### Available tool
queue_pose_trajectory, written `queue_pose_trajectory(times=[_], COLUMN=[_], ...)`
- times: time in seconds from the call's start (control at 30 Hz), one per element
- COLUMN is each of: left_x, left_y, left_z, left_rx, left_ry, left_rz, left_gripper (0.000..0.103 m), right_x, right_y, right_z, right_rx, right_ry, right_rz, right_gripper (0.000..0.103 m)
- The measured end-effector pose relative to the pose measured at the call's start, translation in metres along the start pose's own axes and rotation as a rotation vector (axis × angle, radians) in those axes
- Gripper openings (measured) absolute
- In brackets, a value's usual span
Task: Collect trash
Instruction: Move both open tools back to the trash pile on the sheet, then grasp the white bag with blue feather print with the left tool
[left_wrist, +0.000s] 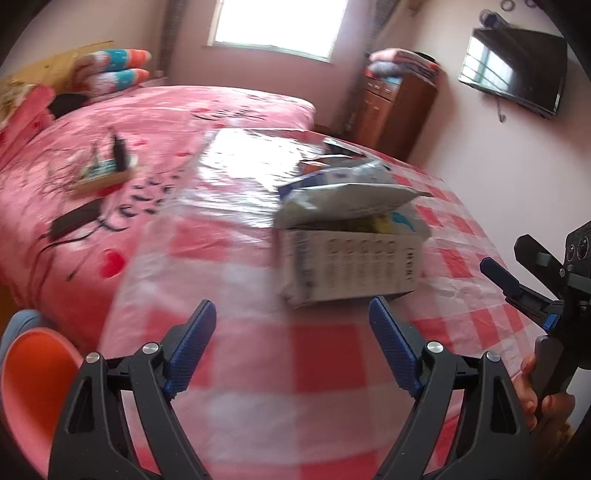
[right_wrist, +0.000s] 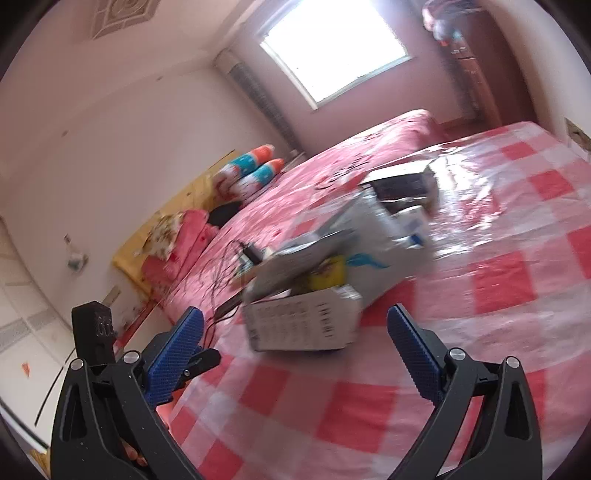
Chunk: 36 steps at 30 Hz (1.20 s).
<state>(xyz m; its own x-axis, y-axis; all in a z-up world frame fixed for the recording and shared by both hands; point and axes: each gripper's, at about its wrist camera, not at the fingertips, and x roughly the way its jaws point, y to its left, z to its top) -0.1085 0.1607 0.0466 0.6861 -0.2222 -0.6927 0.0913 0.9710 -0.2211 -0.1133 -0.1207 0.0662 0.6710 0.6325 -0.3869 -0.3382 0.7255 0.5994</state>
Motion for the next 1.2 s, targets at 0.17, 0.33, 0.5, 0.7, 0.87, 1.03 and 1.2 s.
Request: queue_pose_trajectory(times=[0.17,0.33,0.5,0.7,0.87,1.03,1.2], left_x=[0.035,0.052,0.059,0.073,0.055,0.026,0.022], left_y=[-0.019,-0.035,-0.055,-0.11,-0.127,-0.091,-0.032], left_z=[0.012,0.017,0.012,-0.006,-0.006,0.009,0.03], left_rx=[0.047,0.092,0.105,0.168,0.195,0.062,-0.286], left_ry=[0.035,0.048,0.078,0.143,0.134,0.099,0.082], left_rz=[-0.036,-0.064,-0.13,-0.252,-0.299,-0.275,-0.318], left_gripper=[0.085,0.085,0.085,0.085,0.085,0.085,0.085], right_x=[-0.009,-0.02,-0.026,-0.038,-0.043,-0.034,-0.019], right_y=[-0.028,-0.05,-0.067,-0.08,-0.094,-0.09,-0.079], right_z=[0.005,0.008,0.011,0.015,0.014,0.012,0.01], right_rx=[0.075,0.119,0.145,0.18,0.22,0.204,0.181], right_ry=[-0.022,-0.044,-0.052,-0.084,-0.076,-0.034,0.014], right_rz=[-0.034,-0.052,-0.067,-0.088,-0.113,-0.108,-0.1], right_gripper=[0.098,0.098,0.098,0.098,0.098,0.098,0.098])
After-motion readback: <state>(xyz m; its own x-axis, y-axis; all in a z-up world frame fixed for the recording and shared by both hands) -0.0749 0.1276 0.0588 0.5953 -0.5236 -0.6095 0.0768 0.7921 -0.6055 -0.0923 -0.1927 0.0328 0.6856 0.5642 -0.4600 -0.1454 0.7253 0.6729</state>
